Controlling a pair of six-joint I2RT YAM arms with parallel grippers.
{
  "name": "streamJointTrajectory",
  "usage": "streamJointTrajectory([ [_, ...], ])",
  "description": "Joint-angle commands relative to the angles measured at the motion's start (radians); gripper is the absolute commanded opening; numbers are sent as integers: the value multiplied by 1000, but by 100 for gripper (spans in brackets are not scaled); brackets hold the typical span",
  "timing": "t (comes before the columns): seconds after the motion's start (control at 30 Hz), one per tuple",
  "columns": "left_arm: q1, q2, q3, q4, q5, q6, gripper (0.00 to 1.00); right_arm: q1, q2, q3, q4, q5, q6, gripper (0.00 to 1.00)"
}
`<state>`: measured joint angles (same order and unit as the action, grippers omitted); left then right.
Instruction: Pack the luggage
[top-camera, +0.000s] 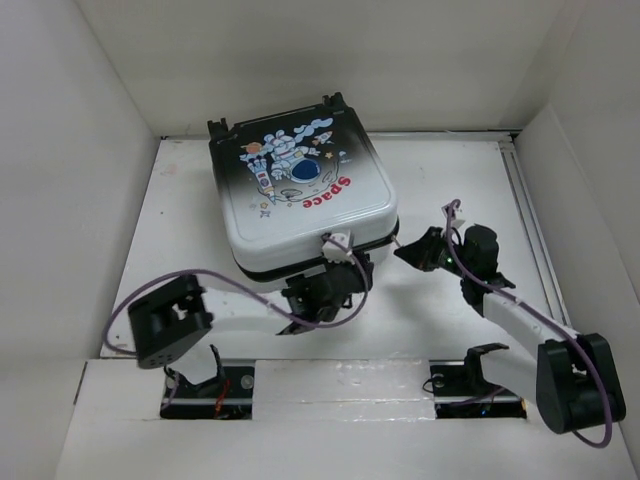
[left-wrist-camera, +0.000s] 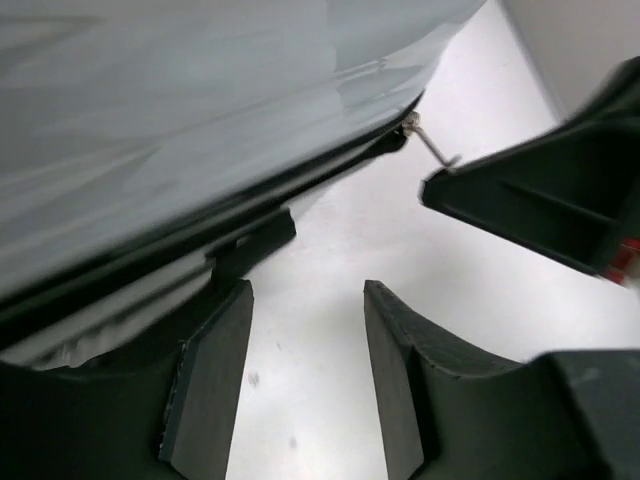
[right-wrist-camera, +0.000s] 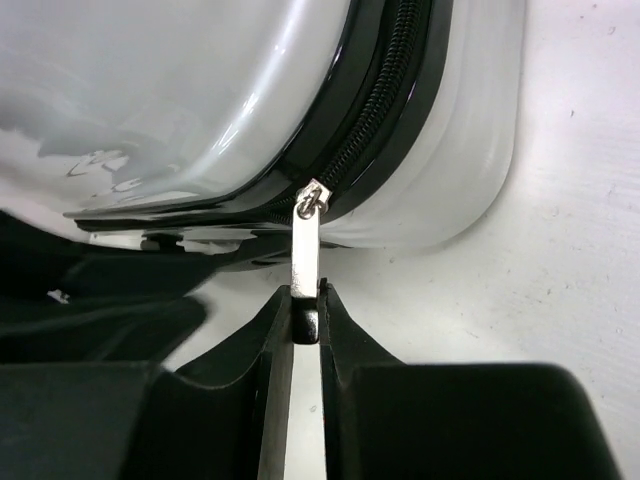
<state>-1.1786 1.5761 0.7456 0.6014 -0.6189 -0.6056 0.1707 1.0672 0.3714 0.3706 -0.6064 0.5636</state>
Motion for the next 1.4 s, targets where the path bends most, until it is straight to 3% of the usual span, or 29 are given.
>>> streamJointTrajectory([
  [0.0,-45,-224,-121,20,-82,-48,46,-26,57,50,-29,-81,-44,0],
  [0.07,-76,-325,-152,-89,-149,-81,47,-27,80,50,4,-101,-44,0],
  [0.1,-85,-379,-152,-157,-267,-161,49,-36,89,50,4,-101,-44,0],
  [0.17,-73,-537,-152,-373,-370,-255,53,-36,89,50,4,-101,-44,0],
  [0.23,-21,-640,-152,-510,-481,-398,55,-36,77,50,-10,-110,-53,0],
  [0.27,63,-742,-152,-623,-498,-449,58,-36,54,50,-21,-110,-62,0],
  [0.4,262,-979,-224,-656,-470,-485,60,-25,21,60,-67,-101,-82,0],
  [0.5,345,-1083,-249,-763,-499,-627,63,-14,11,69,-78,-101,-82,0],
  [0.63,356,-1122,-247,-822,-588,-704,63,-14,-9,69,-96,-101,-91,0],
  [0.73,356,-1057,-209,-677,-660,-591,60,-14,-18,69,-105,-92,-91,0],
  [0.77,356,-1017,-195,-602,-683,-448,59,-14,-18,69,-105,-92,-91,0],
  [0.8,373,-966,-172,-551,-642,-404,59,-14,-18,69,-105,-92,-91,0],
  [0.87,546,-788,-2,-478,-433,-323,59,-14,-18,69,-105,-92,-102,0],
  [0.9,638,-728,61,-445,-102,-278,59,-14,-18,69,-117,-92,-102,0],
  [0.97,889,-550,272,-449,167,-273,60,-14,-27,60,-127,-92,-111,0],
  [1.03,974,-446,395,-475,331,-282,60,-26,-36,51,-137,-81,-111,0],
  [1.1,1017,-337,533,-593,273,-292,60,-27,-61,50,-147,-81,-111,0],
  [1.17,1043,-355,461,-618,249,-331,60,-27,-70,50,-147,-81,-111,0],
  [1.23,1092,-433,283,-466,277,-385,53,-27,-70,50,-147,-81,-111,0],
  [1.3,1195,-525,23,-352,390,-431,46,-27,-70,61,-157,-81,-122,0],
  [1.37,1231,-534,-75,-288,459,-447,44,-27,-70,61,-157,-81,-122,0],
])
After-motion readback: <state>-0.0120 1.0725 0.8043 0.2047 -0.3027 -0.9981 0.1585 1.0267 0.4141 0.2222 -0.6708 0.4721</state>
